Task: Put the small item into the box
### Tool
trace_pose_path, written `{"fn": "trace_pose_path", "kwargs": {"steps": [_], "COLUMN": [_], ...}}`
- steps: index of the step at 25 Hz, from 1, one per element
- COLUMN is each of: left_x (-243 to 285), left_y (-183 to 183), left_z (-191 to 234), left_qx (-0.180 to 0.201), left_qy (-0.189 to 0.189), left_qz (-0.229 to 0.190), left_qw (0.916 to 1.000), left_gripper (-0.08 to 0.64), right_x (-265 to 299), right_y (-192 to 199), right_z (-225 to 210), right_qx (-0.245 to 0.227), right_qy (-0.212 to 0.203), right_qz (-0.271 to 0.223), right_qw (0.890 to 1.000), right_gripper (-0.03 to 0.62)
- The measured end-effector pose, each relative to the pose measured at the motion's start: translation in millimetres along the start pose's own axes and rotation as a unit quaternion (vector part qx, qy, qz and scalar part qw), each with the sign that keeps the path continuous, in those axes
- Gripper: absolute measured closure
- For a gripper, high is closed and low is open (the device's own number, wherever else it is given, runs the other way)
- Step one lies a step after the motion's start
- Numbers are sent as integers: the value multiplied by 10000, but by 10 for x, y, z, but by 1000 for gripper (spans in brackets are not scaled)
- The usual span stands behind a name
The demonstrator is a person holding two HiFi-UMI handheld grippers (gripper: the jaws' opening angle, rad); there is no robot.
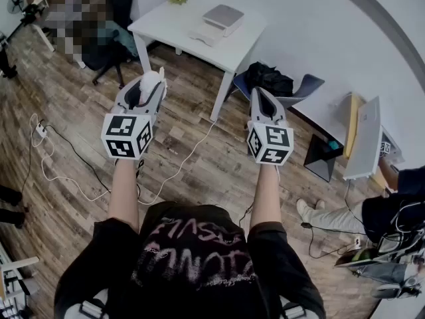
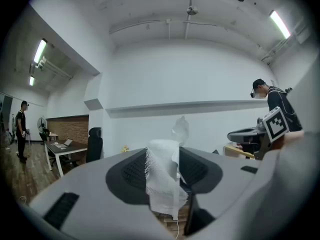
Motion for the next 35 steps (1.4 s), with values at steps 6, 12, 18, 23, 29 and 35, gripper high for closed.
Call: {"fn": "trace_pose_path", "kwargs": {"steps": [6, 12, 18, 23, 29, 35], "left_x": [-45, -103, -133, -227, -273, -160], "left_y": [12, 31, 43, 63, 113, 132], "left_z": [-33, -9, 21, 89, 160, 236], "left_qx": [87, 45, 33, 46, 38, 36], "left_qy": [-39, -66, -40, -3, 64, 14], "left_qz": [89, 85, 94, 70, 90, 96], "left_qw": [9999, 9999, 9999, 10000, 9999, 9999], "left_gripper": [385, 385, 385, 385, 385, 385], "right_x": [-59, -71, -50, -83, -107, 42], "right_y": [1, 8, -40, -23, -25, 8], "right_z": [39, 123, 253, 378, 464, 417], "right_qx": [50, -12, -119, -71, 2, 12], "right_qy": [-9, -43, -100, -64, 20, 3], "right_qz": [5, 31, -16, -7, -61, -39], "right_qw": [10000, 10000, 9999, 10000, 10000, 10000], "right_gripper": [583, 583, 583, 583, 583, 583]}}
Point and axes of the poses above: the fingertips, and each gripper's own axes: x forward along the fingers, z to its left, y out of its underside, the point moved 1 cm from there along -x, backward along the fingers, and after that the axes turned 9 degrees about y, right-handed, at the moved point
